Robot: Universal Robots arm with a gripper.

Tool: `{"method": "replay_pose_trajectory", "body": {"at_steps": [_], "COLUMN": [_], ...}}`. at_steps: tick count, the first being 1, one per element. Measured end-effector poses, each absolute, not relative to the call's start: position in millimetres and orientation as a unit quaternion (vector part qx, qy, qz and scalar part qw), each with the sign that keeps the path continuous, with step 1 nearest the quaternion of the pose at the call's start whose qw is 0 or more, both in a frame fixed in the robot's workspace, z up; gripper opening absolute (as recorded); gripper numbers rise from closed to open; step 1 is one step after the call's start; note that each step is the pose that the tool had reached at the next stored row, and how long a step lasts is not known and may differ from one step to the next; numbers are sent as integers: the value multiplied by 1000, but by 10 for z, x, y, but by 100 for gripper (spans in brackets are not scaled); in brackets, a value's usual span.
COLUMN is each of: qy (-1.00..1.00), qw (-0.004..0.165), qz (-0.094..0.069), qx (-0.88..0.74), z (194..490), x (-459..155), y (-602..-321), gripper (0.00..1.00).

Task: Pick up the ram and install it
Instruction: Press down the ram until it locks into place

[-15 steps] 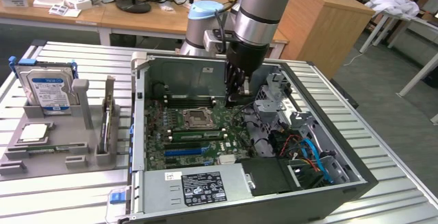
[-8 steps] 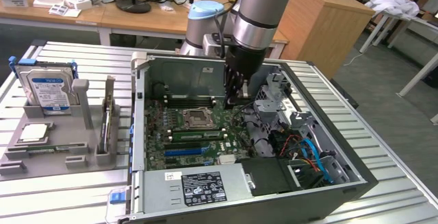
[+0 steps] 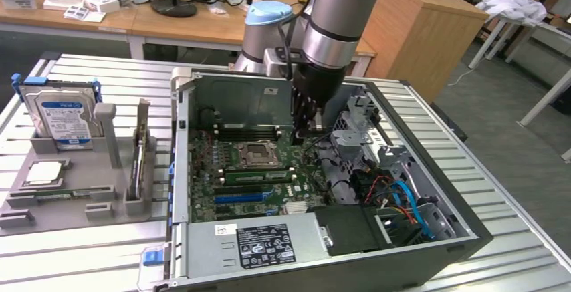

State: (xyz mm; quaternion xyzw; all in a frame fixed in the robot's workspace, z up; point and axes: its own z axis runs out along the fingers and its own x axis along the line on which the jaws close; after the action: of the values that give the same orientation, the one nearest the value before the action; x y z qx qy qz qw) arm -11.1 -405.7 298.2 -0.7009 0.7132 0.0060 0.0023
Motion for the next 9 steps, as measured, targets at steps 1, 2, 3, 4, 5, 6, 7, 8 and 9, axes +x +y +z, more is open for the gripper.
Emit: {"method": "replay_pose_trajectory", "body": {"at_steps": [1,2,3,4,5,6,7,8,9], "qy": [713,713,713,713,713,713,713,713,713], "qw": [2,2,2,2,2,2,2,2,2], "qz": [6,6,6,6,6,6,6,6,6], "qx": [-701,-701,-701,-701,-701,-701,-701,-701,-701], "z": [2975,2969,2954,2946,2926,2916,2906,2896,2888], "x": [-110,-111,-110,-111,-110,-111,-110,-111,-110], "y": [-4057,-4057,-4057,-4057,-4057,-4057,-4057,-4057,-4057], "gripper": [11,11,11,11,11,11,11,11,11]}}
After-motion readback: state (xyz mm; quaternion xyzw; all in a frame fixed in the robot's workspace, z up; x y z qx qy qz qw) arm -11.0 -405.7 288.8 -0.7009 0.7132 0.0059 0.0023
